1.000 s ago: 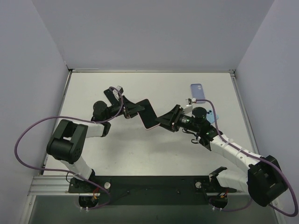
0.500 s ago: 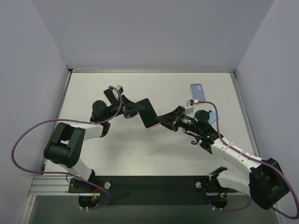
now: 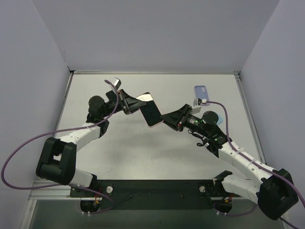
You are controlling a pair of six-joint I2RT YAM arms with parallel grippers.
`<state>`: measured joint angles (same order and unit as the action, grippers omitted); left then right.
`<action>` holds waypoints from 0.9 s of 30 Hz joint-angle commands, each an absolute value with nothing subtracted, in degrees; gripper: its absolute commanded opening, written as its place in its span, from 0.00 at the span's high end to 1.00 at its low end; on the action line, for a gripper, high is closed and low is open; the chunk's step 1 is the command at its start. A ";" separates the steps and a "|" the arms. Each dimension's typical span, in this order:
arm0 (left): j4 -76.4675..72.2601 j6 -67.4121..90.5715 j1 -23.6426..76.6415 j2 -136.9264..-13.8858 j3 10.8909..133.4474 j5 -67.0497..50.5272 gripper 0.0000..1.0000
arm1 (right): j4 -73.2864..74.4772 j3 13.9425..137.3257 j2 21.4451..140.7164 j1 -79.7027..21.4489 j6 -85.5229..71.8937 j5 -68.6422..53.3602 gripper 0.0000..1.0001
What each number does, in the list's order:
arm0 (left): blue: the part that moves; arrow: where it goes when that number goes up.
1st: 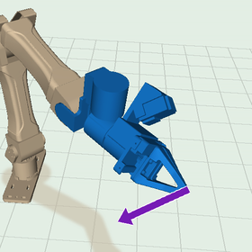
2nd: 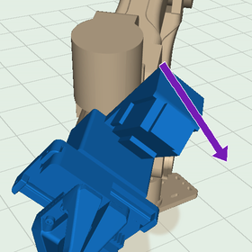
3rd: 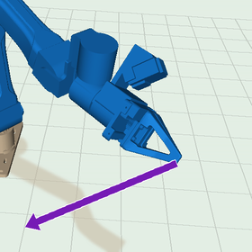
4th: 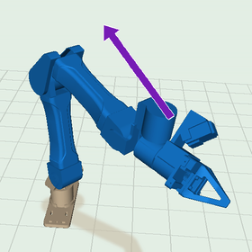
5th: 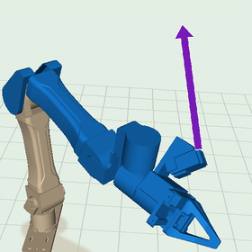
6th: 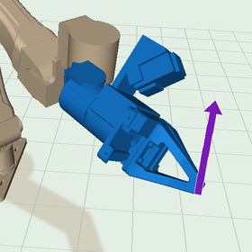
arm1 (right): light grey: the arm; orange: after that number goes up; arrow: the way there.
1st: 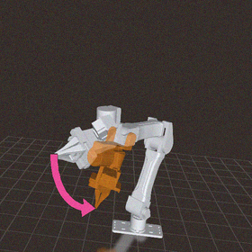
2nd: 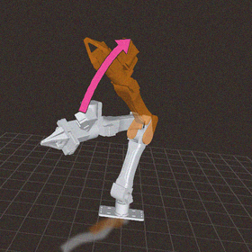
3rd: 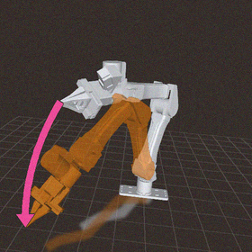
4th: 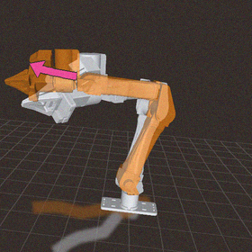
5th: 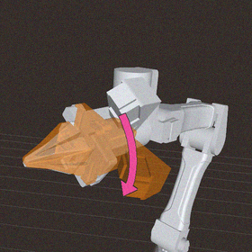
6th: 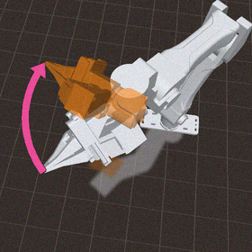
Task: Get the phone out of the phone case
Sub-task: Remove the phone case from the phone.
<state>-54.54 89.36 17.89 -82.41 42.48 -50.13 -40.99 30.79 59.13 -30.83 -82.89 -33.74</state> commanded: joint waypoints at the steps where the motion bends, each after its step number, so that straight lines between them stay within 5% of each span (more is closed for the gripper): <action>1: -55.02 88.68 17.31 -79.37 45.18 -47.64 1.00 | -42.19 31.99 58.45 -30.94 -82.97 -33.92 0.76; 9: -55.81 89.65 17.40 -79.81 45.18 -47.37 1.00 | -45.78 31.73 61.08 -32.25 -83.67 -33.49 0.69; 14: -55.90 89.82 17.40 -79.89 45.09 -47.37 1.00 | -49.91 30.24 62.93 -32.26 -86.21 -32.17 1.00; 23: -64.49 92.37 17.49 -80.33 45.35 -45.88 1.00 | -73.19 23.91 68.98 -30.77 -102.09 -24.54 1.00; 27: -74.68 96.66 17.84 -81.47 45.00 -40.79 1.00 | -95.33 23.64 80.20 -31.11 -113.44 -17.51 1.00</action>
<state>-53.47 90.74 17.15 -82.56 42.48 -45.21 -69.23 24.03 70.89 -31.81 -97.73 -29.45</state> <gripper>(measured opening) 0.232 0.113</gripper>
